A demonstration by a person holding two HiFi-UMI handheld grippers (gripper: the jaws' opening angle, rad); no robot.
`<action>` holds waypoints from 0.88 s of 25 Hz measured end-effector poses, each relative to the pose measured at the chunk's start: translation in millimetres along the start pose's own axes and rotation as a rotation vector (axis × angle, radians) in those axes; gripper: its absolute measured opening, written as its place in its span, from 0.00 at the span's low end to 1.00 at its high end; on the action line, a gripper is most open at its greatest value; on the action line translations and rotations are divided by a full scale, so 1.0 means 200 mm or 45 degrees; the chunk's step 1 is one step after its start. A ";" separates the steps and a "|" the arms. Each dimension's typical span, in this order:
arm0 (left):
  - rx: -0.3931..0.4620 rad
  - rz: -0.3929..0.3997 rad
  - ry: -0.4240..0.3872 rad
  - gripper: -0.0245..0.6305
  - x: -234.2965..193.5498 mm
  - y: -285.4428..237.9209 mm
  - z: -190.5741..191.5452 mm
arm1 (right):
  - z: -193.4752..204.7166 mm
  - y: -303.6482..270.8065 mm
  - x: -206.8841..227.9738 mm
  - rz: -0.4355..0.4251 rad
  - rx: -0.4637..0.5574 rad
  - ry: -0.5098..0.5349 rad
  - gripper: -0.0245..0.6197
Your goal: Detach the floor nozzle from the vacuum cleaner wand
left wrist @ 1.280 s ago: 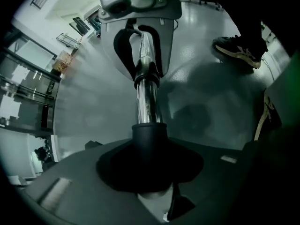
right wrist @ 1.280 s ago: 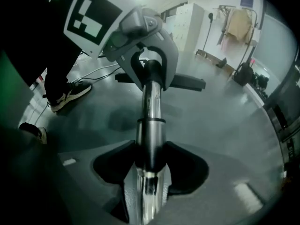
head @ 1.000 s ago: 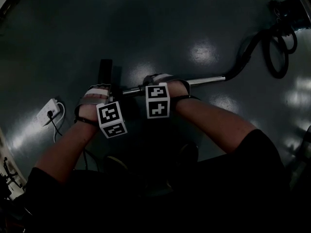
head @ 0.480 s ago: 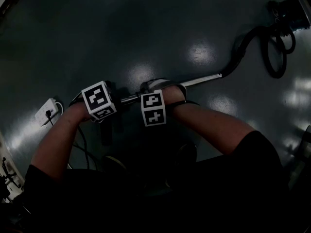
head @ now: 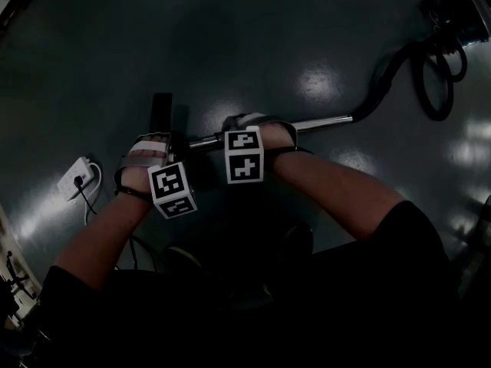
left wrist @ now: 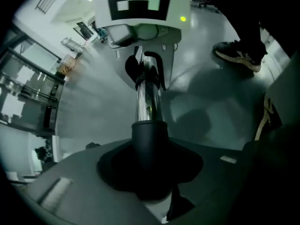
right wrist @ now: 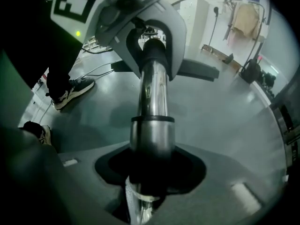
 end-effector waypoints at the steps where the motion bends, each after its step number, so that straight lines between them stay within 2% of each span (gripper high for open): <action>1: 0.024 0.056 0.013 0.26 0.01 0.00 0.00 | 0.00 0.00 0.00 0.003 0.001 0.000 0.32; 5: 0.122 0.355 0.061 0.27 0.06 0.05 0.00 | -0.03 0.02 -0.03 0.015 0.001 0.011 0.32; 9: 0.154 0.668 0.150 0.27 0.09 0.11 -0.01 | -0.02 0.03 -0.03 0.050 -0.014 0.038 0.32; 11: 0.168 0.894 0.234 0.27 0.15 0.15 -0.01 | -0.02 0.03 -0.05 0.076 -0.031 0.073 0.32; 13: 0.206 1.179 0.350 0.27 0.23 0.20 -0.03 | -0.03 0.02 -0.08 0.103 -0.044 0.115 0.32; 14: 0.219 1.289 0.404 0.27 0.26 0.23 -0.03 | -0.04 0.02 -0.09 0.110 -0.048 0.131 0.32; 15: 0.227 1.347 0.441 0.27 0.27 0.24 -0.03 | -0.04 0.02 -0.10 0.110 -0.050 0.138 0.32; 16: 0.228 1.339 0.452 0.27 0.28 0.24 -0.03 | -0.05 0.01 -0.11 0.102 -0.050 0.139 0.32; 17: 0.222 1.270 0.438 0.27 0.28 0.23 -0.03 | -0.05 0.01 -0.11 0.090 -0.046 0.135 0.32; 18: 0.210 1.151 0.402 0.27 0.26 0.21 -0.02 | -0.06 0.00 -0.11 0.076 -0.039 0.127 0.32; 20: 0.162 0.831 0.286 0.27 0.20 0.16 0.00 | -0.06 0.01 -0.08 0.041 -0.021 0.097 0.32; 22: 0.105 0.465 0.145 0.27 0.10 0.12 0.04 | -0.05 0.03 -0.04 0.004 -0.001 0.053 0.32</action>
Point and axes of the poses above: the fingertips, and each gripper's own axes: y backward along the fingers, x to its right, z out of its underside, the point moved 1 cm from there along y, backward along the fingers, and after that the axes turned 12 degrees about -x, right-handed, at the moved point
